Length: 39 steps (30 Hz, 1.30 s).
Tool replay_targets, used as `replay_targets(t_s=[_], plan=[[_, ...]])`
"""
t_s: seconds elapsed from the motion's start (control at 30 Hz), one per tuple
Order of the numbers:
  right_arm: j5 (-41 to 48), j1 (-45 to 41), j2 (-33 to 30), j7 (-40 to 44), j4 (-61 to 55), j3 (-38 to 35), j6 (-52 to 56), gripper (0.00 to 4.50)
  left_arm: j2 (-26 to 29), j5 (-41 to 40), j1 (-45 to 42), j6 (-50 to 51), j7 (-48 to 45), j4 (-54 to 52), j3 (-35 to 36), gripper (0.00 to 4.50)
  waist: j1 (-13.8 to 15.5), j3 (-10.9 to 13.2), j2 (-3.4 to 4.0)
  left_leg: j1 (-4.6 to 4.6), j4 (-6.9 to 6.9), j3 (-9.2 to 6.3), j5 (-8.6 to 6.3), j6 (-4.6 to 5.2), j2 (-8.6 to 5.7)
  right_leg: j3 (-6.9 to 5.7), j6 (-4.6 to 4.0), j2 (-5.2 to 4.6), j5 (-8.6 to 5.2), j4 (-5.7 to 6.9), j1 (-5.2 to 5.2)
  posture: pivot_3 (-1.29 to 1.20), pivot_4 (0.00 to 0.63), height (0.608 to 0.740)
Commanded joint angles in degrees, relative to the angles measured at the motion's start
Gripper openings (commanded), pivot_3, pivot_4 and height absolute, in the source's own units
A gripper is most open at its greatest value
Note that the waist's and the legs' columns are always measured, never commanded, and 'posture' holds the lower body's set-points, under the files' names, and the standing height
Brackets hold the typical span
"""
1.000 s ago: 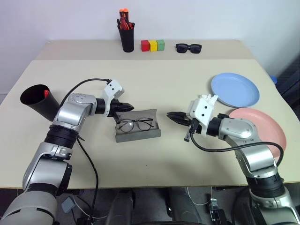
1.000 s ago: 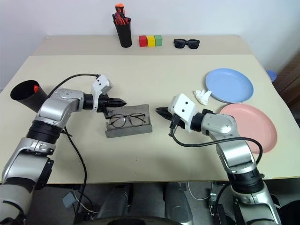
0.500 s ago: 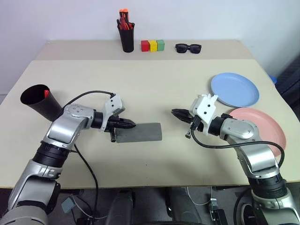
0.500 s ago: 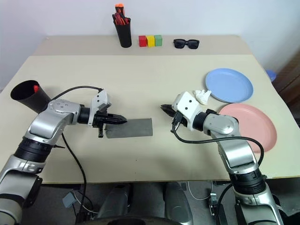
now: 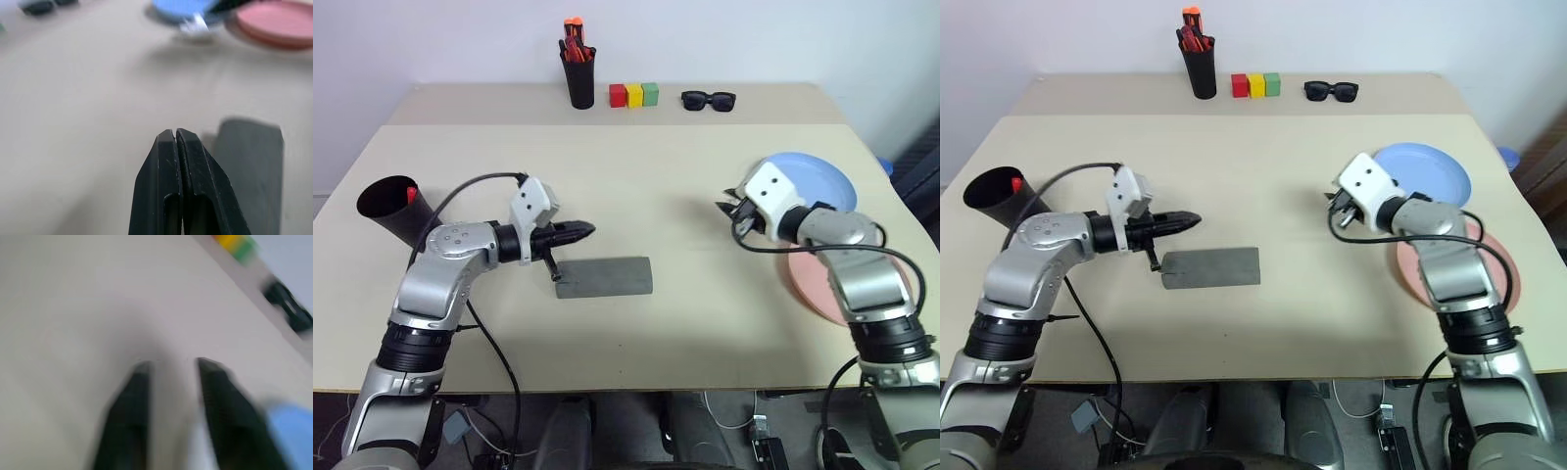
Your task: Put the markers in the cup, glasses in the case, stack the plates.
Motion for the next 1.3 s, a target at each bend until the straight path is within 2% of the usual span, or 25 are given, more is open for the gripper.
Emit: replay_targets(t_s=[0.03,0.13,0.27,0.53,0.63,0.7,0.77,0.93,1.03,1.17,1.3], plan=[[-4.9,-3.5,-2.9,-2.0,8.1,0.7,-5.3,2.87,0.3,-1.1,2.3,1.3,2.6,-4.6,1.4,0.00,-0.2,0.0,0.03,0.01,-0.01,0.02,0.00,0.00,0.00,0.01,0.00,0.00,0.00,0.00,-0.01,0.00,0.150,0.740],[-7.4,-6.1,-5.9,-0.7,15.8,1.8,-8.7,2.87,0.7,-2.1,4.2,2.8,4.1,-6.7,2.3,0.00,-0.1,0.0,0.06,0.00,0.02,0.06,0.00,0.00,0.00,0.04,0.00,0.00,0.00,0.00,-0.01,0.00,0.150,0.740],[-9.5,-10.2,-6.4,0.3,26.5,3.5,-12.4,2.87,1.0,-2.8,5.7,3.1,5.1,-8.1,2.3,0.00,-0.2,0.0,0.05,0.01,0.04,0.10,0.00,0.01,0.00,0.05,0.00,0.01,0.00,-0.01,0.00,0.00,0.150,0.740],[-12.9,-15.8,-3.0,0.0,43.3,6.8,-19.8,2.87,0.6,-3.4,5.9,3.2,6.7,-8.7,1.6,0.00,-0.4,0.0,0.06,0.03,0.04,0.11,0.00,0.00,0.00,0.07,0.00,0.01,0.00,-0.01,0.01,0.00,0.150,0.740],[-13.7,-16.8,-2.5,-1.2,45.9,6.9,-21.2,2.01,0.5,-3.6,6.0,3.3,7.3,-8.7,1.8,0.00,-0.3,0.0,0.06,0.07,0.05,0.11,0.00,0.00,0.00,0.08,0.00,0.01,0.01,0.00,0.05,0.00,0.150,0.740],[-13.9,-16.6,-2.6,-1.6,45.4,6.6,-21.6,1.09,0.6,-3.7,6.5,3.2,7.5,-9.0,1.8,0.00,-0.2,0.0,0.06,0.07,0.05,0.11,0.00,0.00,0.00,0.08,0.00,0.01,0.01,0.00,0.05,0.00,0.150,0.740],[-14.0,-15.7,-3.2,-1.9,42.6,6.1,-21.4,0.05,0.5,-4.0,7.0,3.2,7.8,-9.2,1.9,0.00,-0.2,0.0,0.06,0.06,0.05,0.11,0.00,0.00,0.00,0.08,0.00,0.01,0.01,0.00,0.04,0.00,0.150,0.740],[-14.7,-12.3,-6.6,-3.8,31.5,3.8,-20.4,0.05,-0.6,-3.2,6.0,1.7,8.4,-7.5,0.5,0.00,-0.2,0.1,0.15,0.06,0.03,0.11,0.00,0.00,0.00,0.08,0.00,0.01,0.00,0.00,0.03,0.00,0.150,0.740],[-11.5,-7.0,-10.6,-0.6,17.0,-1.7,-15.3,0.05,-1.2,-2.5,4.5,0.6,8.5,-5.2,0.0,0.00,0.1,0.1,0.21,0.01,0.05,0.10,0.00,0.00,-0.02,0.07,0.01,0.00,0.00,-0.01,0.03,0.00,0.150,0.740],[-3.4,9.9,-17.4,9.3,-5.8,-14.1,-5.1,0.05,-2.0,-2.2,2.6,-0.4,8.7,-1.4,0.0,0.00,1.2,0.1,0.28,-0.02,0.03,0.05,-0.07,0.11,-0.03,0.04,0.08,0.00,-0.05,-0.02,0.03,0.00,0.150,0.740],[0.3,29.2,-20.7,18.0,-19.5,-26.9,0.7,0.05,-2.8,-2.0,0.9,-2.0,6.7,0.7,-2.1,0.00,1.7,0.1,0.27,-0.01,0.11,0.07,-0.14,0.24,-0.04,0.04,0.11,-0.01,-0.07,-0.09,0.11,0.00,0.150,0.740]])
